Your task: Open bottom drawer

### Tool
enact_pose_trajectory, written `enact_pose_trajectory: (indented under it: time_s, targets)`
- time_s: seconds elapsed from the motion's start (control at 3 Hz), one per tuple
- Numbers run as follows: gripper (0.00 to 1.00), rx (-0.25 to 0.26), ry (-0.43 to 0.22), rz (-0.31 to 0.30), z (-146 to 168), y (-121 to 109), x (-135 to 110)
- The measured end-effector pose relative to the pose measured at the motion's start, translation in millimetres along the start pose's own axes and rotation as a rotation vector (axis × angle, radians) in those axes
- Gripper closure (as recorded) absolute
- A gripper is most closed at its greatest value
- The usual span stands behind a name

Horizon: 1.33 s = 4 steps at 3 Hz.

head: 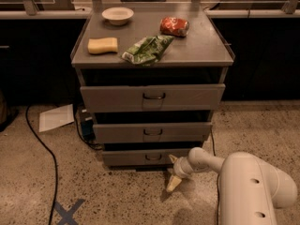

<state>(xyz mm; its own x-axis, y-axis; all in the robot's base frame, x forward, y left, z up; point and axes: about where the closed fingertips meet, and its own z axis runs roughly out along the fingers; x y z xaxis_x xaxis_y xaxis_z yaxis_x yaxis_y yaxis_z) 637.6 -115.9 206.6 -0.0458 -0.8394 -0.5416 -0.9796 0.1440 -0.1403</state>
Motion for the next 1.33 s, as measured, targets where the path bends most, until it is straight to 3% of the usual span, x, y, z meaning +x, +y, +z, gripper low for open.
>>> enact_pose_trajectory:
  time_s: [0.33, 0.67, 1.0, 1.33]
  targets:
    - [0.00, 0.075, 0.007, -0.055, 3.9, -51.3, 6.9]
    - [0.00, 0.075, 0.007, -0.055, 3.9, -51.3, 6.9]
    - [0.00, 0.075, 0.005, -0.070, 20.2, -88.5, 11.7]
    - [0.00, 0.074, 0.005, -0.070, 20.2, -88.4, 11.7]
